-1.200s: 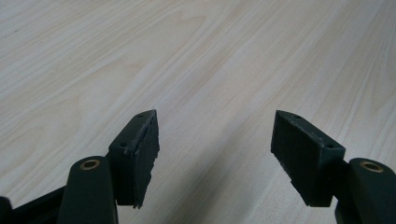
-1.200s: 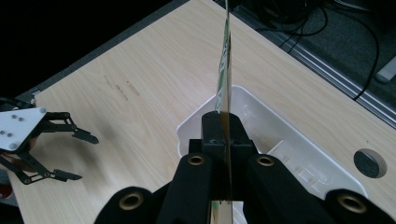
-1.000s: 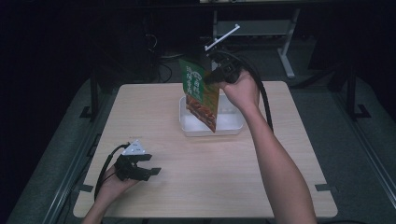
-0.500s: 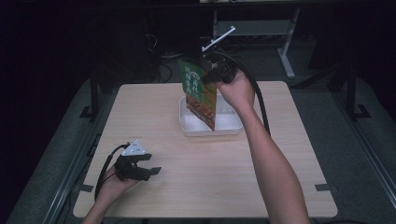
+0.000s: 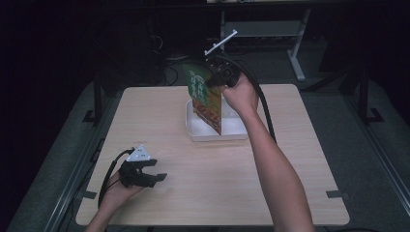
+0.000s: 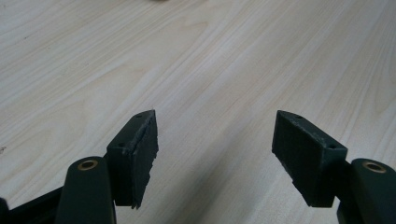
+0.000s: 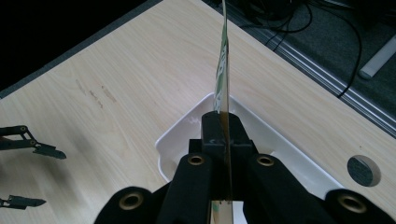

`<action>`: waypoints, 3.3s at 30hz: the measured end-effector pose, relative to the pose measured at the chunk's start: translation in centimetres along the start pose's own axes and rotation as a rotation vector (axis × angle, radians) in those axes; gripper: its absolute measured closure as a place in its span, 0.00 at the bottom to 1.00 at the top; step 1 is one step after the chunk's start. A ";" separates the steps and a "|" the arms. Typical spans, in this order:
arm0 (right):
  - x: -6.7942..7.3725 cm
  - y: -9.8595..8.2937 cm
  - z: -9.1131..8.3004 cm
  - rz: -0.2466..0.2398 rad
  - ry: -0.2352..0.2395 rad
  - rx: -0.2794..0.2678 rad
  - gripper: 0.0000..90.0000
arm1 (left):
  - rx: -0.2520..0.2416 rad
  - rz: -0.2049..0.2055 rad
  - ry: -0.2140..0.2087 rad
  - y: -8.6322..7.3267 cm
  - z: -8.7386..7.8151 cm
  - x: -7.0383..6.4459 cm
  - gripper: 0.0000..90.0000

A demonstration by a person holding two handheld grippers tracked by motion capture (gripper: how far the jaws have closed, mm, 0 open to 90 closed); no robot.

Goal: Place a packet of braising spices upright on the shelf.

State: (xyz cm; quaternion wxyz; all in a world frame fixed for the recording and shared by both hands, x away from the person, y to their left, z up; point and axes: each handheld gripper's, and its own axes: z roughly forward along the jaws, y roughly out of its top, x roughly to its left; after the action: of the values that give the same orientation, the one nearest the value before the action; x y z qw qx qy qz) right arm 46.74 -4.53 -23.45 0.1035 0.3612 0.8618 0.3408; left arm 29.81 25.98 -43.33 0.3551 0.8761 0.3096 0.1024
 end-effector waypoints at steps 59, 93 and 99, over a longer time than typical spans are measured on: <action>-0.8 -2.1 3.5 0.054 0.003 0.021 0.99 | 0.000 0.003 -0.008 0.0 0.1 -0.2 0.34; -2.5 -4.2 1.0 0.121 0.039 -0.004 0.62 | 0.004 0.009 -0.005 0.0 0.2 -0.1 0.34; -2.5 -4.6 0.3 0.119 0.047 -0.013 0.61 | 0.006 0.010 -0.005 0.0 0.2 -0.2 0.33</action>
State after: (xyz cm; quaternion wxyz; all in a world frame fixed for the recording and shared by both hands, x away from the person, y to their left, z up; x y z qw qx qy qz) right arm 46.14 -8.43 -26.90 0.0652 0.4030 0.8387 0.3604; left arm 29.80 25.71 -43.47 0.3526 0.8789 0.3048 0.1011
